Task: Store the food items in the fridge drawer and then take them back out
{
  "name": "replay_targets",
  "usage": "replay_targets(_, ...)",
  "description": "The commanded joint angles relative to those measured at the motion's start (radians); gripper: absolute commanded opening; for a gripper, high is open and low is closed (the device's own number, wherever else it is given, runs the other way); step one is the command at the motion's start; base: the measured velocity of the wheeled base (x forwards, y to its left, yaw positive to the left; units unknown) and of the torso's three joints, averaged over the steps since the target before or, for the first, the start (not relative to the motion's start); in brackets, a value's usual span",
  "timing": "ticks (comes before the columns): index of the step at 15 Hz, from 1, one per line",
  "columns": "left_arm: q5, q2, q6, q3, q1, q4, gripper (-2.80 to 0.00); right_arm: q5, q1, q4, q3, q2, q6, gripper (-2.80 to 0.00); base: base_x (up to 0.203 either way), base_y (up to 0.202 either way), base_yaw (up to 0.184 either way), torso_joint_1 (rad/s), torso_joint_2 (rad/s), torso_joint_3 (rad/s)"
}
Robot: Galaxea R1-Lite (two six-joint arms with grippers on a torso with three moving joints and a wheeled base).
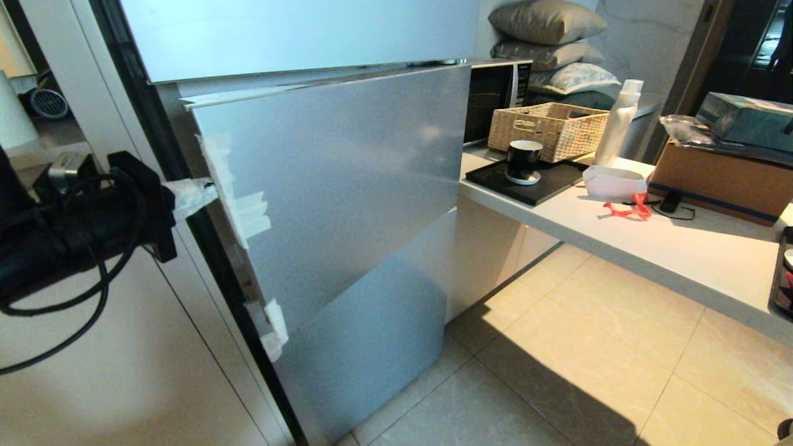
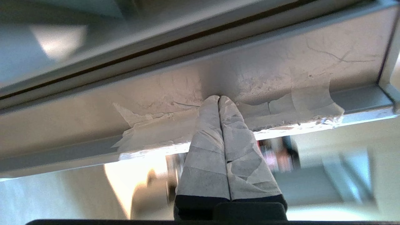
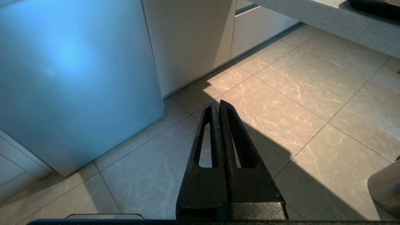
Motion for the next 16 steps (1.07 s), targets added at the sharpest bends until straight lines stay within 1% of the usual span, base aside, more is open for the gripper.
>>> replay_targets(1,0.005,-0.098,-0.008,0.067,-0.071,-0.005,-2.8,0.0,0.001,0.001,0.0,0.001,0.0,-2.8,0.0,0.0,0.0,0.0,0.0,0.0)
replay_targets(2,0.006,-0.143,-0.008,0.088,-0.089,-0.004,-2.8,0.0,0.001,0.001,0.0,0.001,0.0,-2.8,0.0,0.0,0.0,0.0,0.0,0.0)
replay_targets(5,0.006,-0.358,-0.007,0.156,-0.118,0.024,-2.8,-0.001,0.001,0.001,0.0,0.001,-0.003,-2.8,0.0,0.0,0.0,0.009,0.0,0.0)
replay_targets(7,0.006,-0.504,0.008,0.166,-0.124,0.109,-2.8,-0.001,0.001,0.001,0.0,0.001,-0.003,-2.8,0.0,0.0,0.0,0.0,0.0,0.0)
replay_targets(8,0.006,-0.577,0.052,0.153,-0.126,0.192,-2.8,-0.001,0.001,0.001,0.0,0.001,-0.003,-2.8,0.0,0.0,0.0,0.0,0.0,0.0)
replay_targets(9,0.008,-0.645,0.129,0.135,-0.126,0.306,-2.8,-0.001,0.001,0.001,0.0,0.001,-0.003,-2.8,0.0,0.0,0.0,0.0,0.0,0.0)
replay_targets(10,0.02,-0.708,0.283,0.119,-0.124,0.452,-2.8,-0.001,0.001,0.001,0.0,0.001,-0.006,-2.8,0.0,0.0,0.0,0.0,0.0,0.0)
replay_targets(11,0.056,-0.771,0.485,0.114,-0.121,0.58,-2.8,-0.001,0.001,0.001,0.0,0.001,-0.006,-2.8,0.0,0.0,0.0,0.0,0.0,0.0)
replay_targets(12,0.119,-0.839,0.675,0.122,-0.119,0.69,-2.8,-0.001,0.001,0.001,0.0,0.001,-0.009,-2.8,0.0,0.0,0.0,0.0,0.0,0.0)
replay_targets(13,0.218,-0.926,0.838,0.16,-0.117,0.749,-2.8,-0.001,0.001,0.001,0.0,0.001,-0.01,-2.8,0.0,0.0,0.0,0.0,0.0,0.0)
replay_targets(14,0.324,-1.002,0.983,0.217,-0.116,0.794,-2.8,0.0,0.001,0.001,0.0,0.001,-0.013,-2.8,0.0,0.0,0.0,0.0,0.0,0.0)
replay_targets(15,0.397,-1.081,1.065,0.288,-0.113,0.812,-2.8,0.0,0.001,0.002,0.0,0.001,-0.017,-2.8,0.0,0.0,0.0,0.0,0.0,0.0)
replay_targets(16,0.474,-1.143,1.106,0.386,-0.109,0.818,-2.8,0.0,0.001,0.002,0.0,0.001,-0.017,-2.8,0.0,0.0,0.0,0.0,0.0,0.0)
